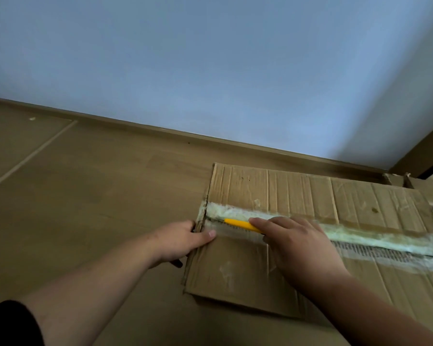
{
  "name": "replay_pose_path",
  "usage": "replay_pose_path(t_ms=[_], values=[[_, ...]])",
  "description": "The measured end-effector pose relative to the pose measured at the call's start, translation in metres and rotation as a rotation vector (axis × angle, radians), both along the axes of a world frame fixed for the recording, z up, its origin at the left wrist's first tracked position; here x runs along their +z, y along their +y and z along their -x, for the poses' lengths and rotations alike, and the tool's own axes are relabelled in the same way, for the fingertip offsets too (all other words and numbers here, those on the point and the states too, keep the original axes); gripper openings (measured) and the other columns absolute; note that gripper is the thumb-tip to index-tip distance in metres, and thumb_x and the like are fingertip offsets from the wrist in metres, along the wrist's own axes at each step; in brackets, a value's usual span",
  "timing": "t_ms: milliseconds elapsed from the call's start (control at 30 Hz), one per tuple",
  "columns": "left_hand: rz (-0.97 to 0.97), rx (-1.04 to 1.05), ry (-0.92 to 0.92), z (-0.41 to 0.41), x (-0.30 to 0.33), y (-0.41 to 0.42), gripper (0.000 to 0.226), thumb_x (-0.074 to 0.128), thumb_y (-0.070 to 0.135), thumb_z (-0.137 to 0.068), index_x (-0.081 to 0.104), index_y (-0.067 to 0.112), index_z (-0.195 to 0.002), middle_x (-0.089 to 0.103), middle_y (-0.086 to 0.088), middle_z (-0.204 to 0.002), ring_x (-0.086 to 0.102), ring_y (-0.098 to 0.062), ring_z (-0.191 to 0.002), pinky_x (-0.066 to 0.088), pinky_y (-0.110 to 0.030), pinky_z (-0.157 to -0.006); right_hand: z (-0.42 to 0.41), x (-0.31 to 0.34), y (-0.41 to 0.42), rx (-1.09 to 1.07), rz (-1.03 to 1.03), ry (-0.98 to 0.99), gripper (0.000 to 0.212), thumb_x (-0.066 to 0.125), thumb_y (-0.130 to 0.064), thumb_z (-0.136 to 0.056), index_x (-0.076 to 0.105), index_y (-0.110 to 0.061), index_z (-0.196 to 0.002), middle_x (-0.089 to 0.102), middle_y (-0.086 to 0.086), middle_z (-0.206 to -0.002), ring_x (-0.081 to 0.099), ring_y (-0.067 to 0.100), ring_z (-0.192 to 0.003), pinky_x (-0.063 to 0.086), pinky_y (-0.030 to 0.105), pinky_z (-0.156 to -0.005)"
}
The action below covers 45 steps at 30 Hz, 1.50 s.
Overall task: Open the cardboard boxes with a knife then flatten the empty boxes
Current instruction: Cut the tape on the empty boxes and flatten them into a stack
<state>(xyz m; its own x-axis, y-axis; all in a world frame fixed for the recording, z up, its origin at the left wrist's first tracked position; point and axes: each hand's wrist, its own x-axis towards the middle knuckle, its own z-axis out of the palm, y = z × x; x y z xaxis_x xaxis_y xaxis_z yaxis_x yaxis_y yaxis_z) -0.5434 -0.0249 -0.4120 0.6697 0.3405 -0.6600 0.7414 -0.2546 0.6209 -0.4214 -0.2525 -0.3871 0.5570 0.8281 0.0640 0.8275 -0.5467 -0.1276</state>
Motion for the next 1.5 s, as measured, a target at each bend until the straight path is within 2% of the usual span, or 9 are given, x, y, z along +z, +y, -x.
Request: replay_pose_path(t_ms=[333, 500, 667, 800, 933, 1167, 1233, 1367, 1500], values=[[-0.263, -0.155, -0.035, -0.007, -0.001, 0.000, 0.055, 0.056, 0.064, -0.088, 0.051, 0.028, -0.129, 0.063, 0.003, -0.121, 0.062, -0.017, -0.108, 0.054, -0.036, -0.091, 0.003, 0.004, 0.003, 0.003, -0.001, 0.033, 0.059, 0.069, -0.023, -0.085, 0.050, -0.041, -0.138, 0.067, -0.017, -0.110, 0.063, 0.015, -0.094, 0.052, 0.031, -0.074], [-0.558, -0.229, -0.176, -0.030, 0.012, -0.014, 0.101, 0.057, 0.062, -0.088, 0.002, 0.015, -0.159, 0.010, -0.005, -0.165, 0.015, -0.021, -0.151, 0.021, -0.036, -0.121, -0.011, 0.026, -0.025, -0.105, -0.070, 0.127, 0.048, 0.049, -0.033, -0.100, 0.038, -0.042, -0.146, 0.061, -0.014, -0.127, 0.059, 0.015, -0.110, 0.050, 0.032, -0.086], [-0.854, -0.494, -0.312, -0.063, 0.034, -0.068, 0.084, 0.035, 0.063, -0.096, -0.004, 0.022, -0.158, -0.011, 0.005, -0.165, -0.015, -0.014, -0.150, -0.008, -0.037, -0.121, -0.034, 0.054, -0.087, -0.356, -0.040, 0.216, 0.044, 0.046, -0.040, -0.101, 0.034, -0.045, -0.143, 0.063, -0.013, -0.103, 0.060, 0.009, -0.087, 0.052, 0.028, -0.074], [-0.826, -0.755, -0.343, -0.092, 0.035, -0.135, 0.074, 0.028, 0.061, -0.099, 0.002, 0.024, -0.159, -0.009, 0.004, -0.166, -0.009, -0.013, -0.152, -0.006, -0.033, -0.121, -0.053, 0.071, -0.160, -0.520, -0.027, 0.290, 0.044, 0.049, -0.039, -0.101, 0.038, -0.045, -0.143, 0.062, -0.013, -0.108, 0.060, 0.007, -0.093, 0.052, 0.026, -0.081], [-0.802, -0.941, -0.427, -0.125, 0.031, -0.206, 0.076, 0.014, 0.066, -0.094, 0.009, 0.027, -0.158, 0.000, 0.004, -0.166, -0.002, -0.014, -0.152, -0.003, -0.030, -0.119, -0.070, 0.074, -0.238, -0.707, -0.071, 0.377, 0.042, 0.051, -0.039, -0.100, 0.044, -0.043, -0.142, 0.058, -0.018, -0.094, 0.059, 0.002, -0.079, 0.048, 0.018, -0.067], [-0.718, -1.139, -0.477, -0.158, 0.022, -0.316, 0.080, 0.021, 0.067, -0.097, -0.010, 0.024, -0.157, -0.022, 0.008, -0.161, -0.023, -0.012, -0.148, -0.015, -0.033, -0.118, -0.094, 0.071, -0.288, -0.800, -0.114, 0.503, 0.040, 0.049, -0.029, -0.102, 0.047, -0.036, -0.142, 0.056, -0.015, -0.091, 0.058, 0.005, -0.079, 0.046, 0.016, -0.065], [-0.711, -1.154, -0.511, -0.154, 0.013, -0.334, 0.083, 0.023, 0.071, -0.095, -0.004, 0.025, -0.157, -0.020, 0.008, -0.160, -0.021, -0.014, -0.148, -0.009, -0.038, -0.121, -0.100, 0.069, -0.290, -0.802, -0.101, 0.477, 0.040, 0.046, -0.029, -0.104, 0.045, -0.036, -0.143, 0.057, -0.016, -0.095, 0.058, 0.005, -0.081, 0.050, 0.017, -0.070], [-0.783, -1.292, -0.608, -0.142, -0.011, -0.349, 0.082, 0.040, 0.073, -0.084, 0.051, 0.014, -0.141, 0.048, -0.005, -0.149, 0.044, -0.023, -0.138, 0.046, -0.046, -0.107, -0.110, 0.064, -0.294, -0.780, -0.078, 0.481, 0.043, 0.044, -0.027, -0.104, 0.043, -0.037, -0.145, 0.060, -0.013, -0.104, 0.060, 0.007, -0.088, 0.056, 0.026, -0.082], [-0.852, -1.256, -0.741, -0.144, -0.023, -0.348, 0.073, 0.040, 0.059, -0.084, 0.041, 0.013, -0.141, 0.049, -0.005, -0.148, 0.044, -0.022, -0.138, 0.049, -0.050, -0.099, -0.114, 0.058, -0.292, -0.739, -0.073, 0.490, 0.043, 0.043, -0.026, -0.104, 0.043, -0.037, -0.145, 0.058, -0.013, -0.097, 0.059, 0.008, -0.086, 0.055, 0.026, -0.080]])
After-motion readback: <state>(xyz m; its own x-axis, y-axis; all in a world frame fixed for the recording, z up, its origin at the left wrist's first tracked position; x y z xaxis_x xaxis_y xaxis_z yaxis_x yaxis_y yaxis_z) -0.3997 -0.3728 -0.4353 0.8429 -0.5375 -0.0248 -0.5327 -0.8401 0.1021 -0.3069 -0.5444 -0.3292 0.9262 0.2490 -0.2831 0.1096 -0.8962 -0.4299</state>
